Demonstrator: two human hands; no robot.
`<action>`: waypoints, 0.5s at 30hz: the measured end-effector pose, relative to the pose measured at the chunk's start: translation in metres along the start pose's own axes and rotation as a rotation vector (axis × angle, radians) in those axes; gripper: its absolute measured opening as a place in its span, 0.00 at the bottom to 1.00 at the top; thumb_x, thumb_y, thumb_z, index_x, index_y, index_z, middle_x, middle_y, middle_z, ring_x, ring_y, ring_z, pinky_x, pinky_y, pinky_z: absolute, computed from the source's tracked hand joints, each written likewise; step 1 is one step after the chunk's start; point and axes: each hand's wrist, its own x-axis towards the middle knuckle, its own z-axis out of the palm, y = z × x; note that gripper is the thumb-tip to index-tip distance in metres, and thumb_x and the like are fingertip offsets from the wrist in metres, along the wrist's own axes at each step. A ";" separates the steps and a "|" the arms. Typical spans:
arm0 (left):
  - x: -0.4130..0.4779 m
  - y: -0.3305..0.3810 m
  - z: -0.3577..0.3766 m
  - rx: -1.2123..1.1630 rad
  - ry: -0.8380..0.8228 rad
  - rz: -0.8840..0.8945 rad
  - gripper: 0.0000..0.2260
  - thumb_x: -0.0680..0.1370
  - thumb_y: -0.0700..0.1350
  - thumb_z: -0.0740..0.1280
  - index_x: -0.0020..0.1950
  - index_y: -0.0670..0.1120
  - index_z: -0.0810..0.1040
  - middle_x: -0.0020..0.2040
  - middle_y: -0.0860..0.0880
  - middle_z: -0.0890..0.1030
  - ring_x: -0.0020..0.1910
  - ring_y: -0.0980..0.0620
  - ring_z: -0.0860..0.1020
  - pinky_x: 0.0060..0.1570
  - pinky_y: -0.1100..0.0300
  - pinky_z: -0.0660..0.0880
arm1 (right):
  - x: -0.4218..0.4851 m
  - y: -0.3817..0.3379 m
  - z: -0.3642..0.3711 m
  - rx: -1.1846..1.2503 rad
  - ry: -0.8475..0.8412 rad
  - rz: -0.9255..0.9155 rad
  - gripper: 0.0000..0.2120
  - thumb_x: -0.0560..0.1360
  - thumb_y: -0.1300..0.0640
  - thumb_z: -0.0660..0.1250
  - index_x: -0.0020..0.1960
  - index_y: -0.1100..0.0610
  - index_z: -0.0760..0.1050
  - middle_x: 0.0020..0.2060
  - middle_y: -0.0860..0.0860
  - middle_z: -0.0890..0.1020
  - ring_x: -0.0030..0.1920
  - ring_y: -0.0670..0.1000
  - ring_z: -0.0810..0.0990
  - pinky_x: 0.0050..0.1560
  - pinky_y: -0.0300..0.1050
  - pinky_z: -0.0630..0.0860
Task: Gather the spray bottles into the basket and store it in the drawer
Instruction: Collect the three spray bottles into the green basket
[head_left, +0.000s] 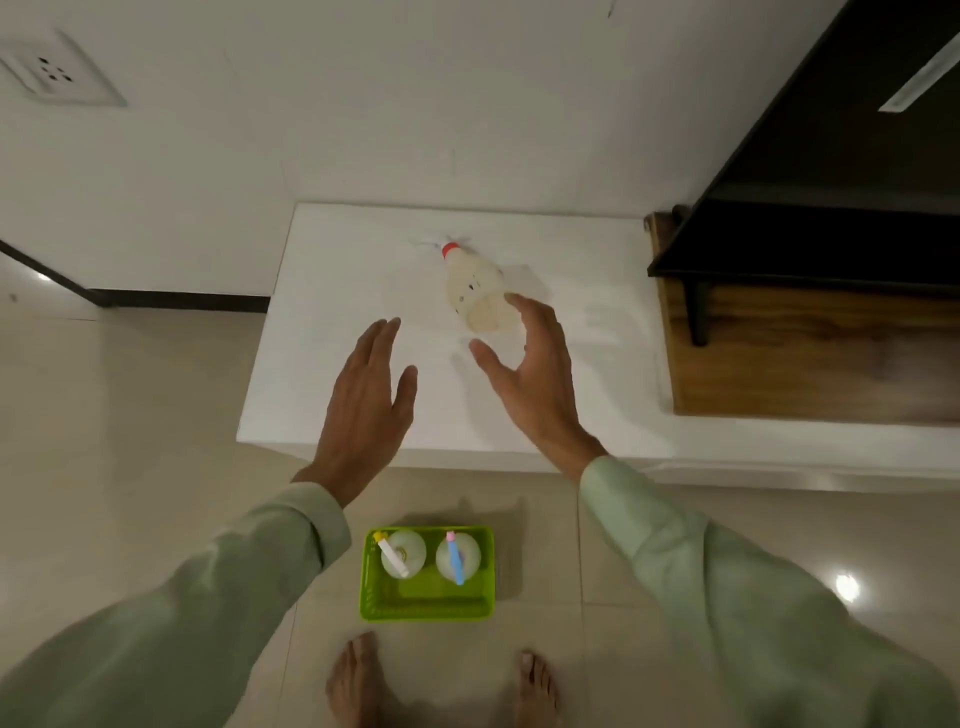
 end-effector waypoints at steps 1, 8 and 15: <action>0.013 -0.002 0.001 0.006 -0.005 -0.004 0.24 0.83 0.47 0.58 0.79 0.44 0.58 0.79 0.44 0.62 0.77 0.46 0.62 0.75 0.47 0.64 | 0.017 0.000 0.004 -0.004 -0.015 0.027 0.31 0.75 0.45 0.71 0.74 0.51 0.65 0.70 0.49 0.71 0.69 0.51 0.70 0.62 0.49 0.74; 0.088 -0.035 0.013 -0.019 -0.061 0.003 0.25 0.83 0.47 0.58 0.79 0.44 0.57 0.79 0.45 0.61 0.77 0.45 0.63 0.73 0.46 0.66 | 0.123 0.011 0.053 -0.165 -0.146 0.254 0.38 0.72 0.34 0.66 0.75 0.50 0.61 0.70 0.51 0.70 0.71 0.56 0.67 0.67 0.57 0.69; 0.120 -0.076 0.016 -0.005 -0.152 0.039 0.25 0.83 0.47 0.58 0.79 0.44 0.58 0.79 0.44 0.62 0.77 0.44 0.63 0.75 0.47 0.64 | 0.177 0.006 0.088 -0.098 -0.239 0.597 0.37 0.57 0.34 0.71 0.60 0.54 0.77 0.51 0.52 0.84 0.50 0.56 0.83 0.53 0.51 0.80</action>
